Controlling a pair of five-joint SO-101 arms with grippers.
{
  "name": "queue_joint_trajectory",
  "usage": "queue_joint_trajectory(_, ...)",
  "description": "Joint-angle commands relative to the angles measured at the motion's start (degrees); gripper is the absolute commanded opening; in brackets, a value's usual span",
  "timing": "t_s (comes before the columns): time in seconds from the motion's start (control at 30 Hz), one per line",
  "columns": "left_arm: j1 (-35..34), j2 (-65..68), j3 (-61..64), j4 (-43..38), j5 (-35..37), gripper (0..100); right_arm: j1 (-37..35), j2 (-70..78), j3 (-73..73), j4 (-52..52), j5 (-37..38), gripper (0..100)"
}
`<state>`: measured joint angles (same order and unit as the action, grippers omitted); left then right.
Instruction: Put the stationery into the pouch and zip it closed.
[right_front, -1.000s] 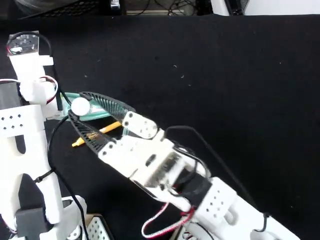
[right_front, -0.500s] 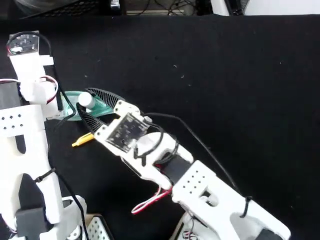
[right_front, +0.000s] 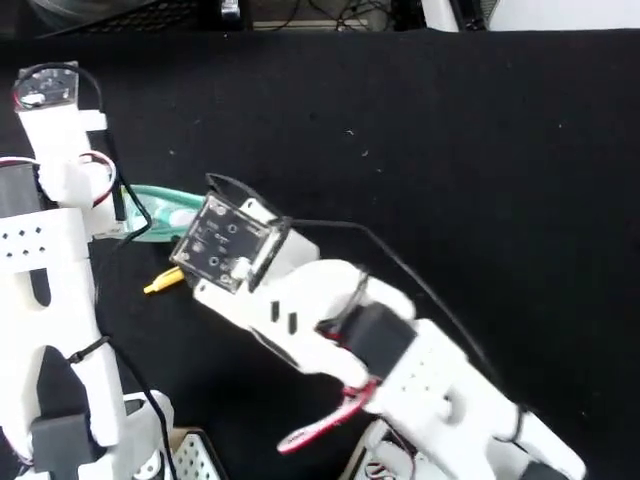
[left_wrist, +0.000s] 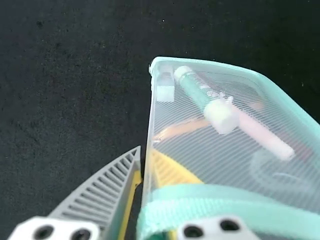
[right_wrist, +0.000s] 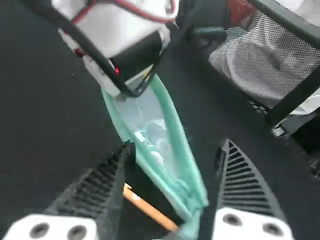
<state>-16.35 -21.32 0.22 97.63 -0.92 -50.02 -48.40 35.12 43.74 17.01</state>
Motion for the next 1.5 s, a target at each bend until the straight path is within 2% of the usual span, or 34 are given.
queue_joint_trajectory(0.0, 0.1, -0.5, 0.0, -0.3, 0.4, 3, 5.1, -8.2, -4.0, 3.3, -1.0, 25.8)
queue_joint_trajectory(0.13, -1.9, -0.5, -0.6, -0.8, 0.4, 3, 17.9, -18.3, -2.1, 7.4, -1.1, 25.8)
queue_joint_trajectory(0.23, -6.0, -0.5, -1.5, -2.6, 0.6, 3, 27.3, -23.2, 4.4, 9.9, -6.4, 25.7)
queue_joint_trajectory(0.33, -9.5, -0.5, -1.5, -4.7, 0.8, 3, 30.8, -23.9, 16.0, 8.9, -10.2, 23.4)
queue_joint_trajectory(0.47, -10.0, -0.5, -1.3, -4.7, 0.7, 3, 28.8, -20.7, 31.0, 0.1, -3.7, 12.4)
queue_joint_trajectory(0.63, -10.2, -0.5, -1.5, -4.7, 0.5, 3, 22.1, -11.8, 36.4, -6.4, 6.9, 11.7)
queue_joint_trajectory(0.77, -10.4, -0.5, -1.3, -4.7, 0.4, 3, 21.1, 1.2, 29.5, -6.5, 11.9, 11.7)
queue_joint_trajectory(0.93, -10.4, -0.4, -1.1, -4.3, 0.4, 3, 20.7, 21.8, 16.6, -6.2, 12.7, 11.9)
queue_joint_trajectory(1.1, -10.4, -0.1, -1.1, -4.3, 0.5, 3, 18.4, 39.9, 6.1, -6.2, 12.7, 24.4)
queue_joint_trajectory(1.17, -10.4, 0.0, -1.1, -4.3, 0.4, 3, 17.1, 44.3, 3.0, -6.2, 12.7, 27.0)
queue_joint_trajectory(1.27, -12.3, 0.0, -1.1, -4.5, 0.4, 3, 15.5, 47.5, 0.1, -6.7, 13.4, 25.9)
queue_joint_trajectory(1.47, -16.7, -0.4, -1.7, -4.7, 0.4, 3, 12.5, 48.0, -1.9, -6.7, 18.5, 25.8)
